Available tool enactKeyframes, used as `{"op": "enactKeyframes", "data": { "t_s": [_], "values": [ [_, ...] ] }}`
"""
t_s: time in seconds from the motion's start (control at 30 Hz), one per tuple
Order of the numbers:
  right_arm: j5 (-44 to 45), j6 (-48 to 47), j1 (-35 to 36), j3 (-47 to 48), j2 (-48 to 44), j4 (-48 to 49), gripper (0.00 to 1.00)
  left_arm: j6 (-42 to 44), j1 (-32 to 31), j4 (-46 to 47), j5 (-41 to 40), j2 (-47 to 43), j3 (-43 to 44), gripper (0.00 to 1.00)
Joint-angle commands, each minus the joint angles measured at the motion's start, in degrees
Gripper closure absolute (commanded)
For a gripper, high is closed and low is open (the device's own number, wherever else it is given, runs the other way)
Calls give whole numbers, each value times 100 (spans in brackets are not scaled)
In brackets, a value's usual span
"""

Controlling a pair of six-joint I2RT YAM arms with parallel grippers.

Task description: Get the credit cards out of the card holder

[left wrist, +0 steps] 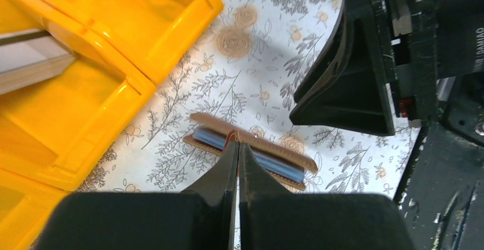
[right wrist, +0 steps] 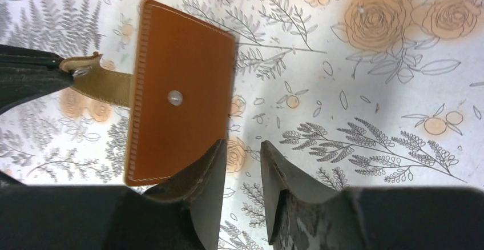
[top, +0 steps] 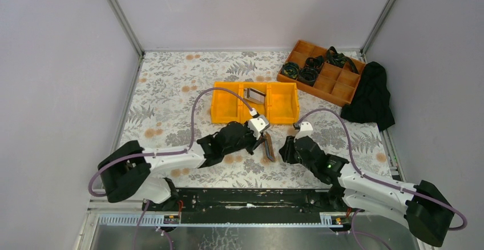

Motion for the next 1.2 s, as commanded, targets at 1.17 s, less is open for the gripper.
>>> {"op": "enactKeyframes", "data": {
  "t_s": [1.17],
  "values": [
    [-543,-193,884,1547,2355,1400,70,-736,-216,-120,-964,-1981,-1050,100]
  ]
}}
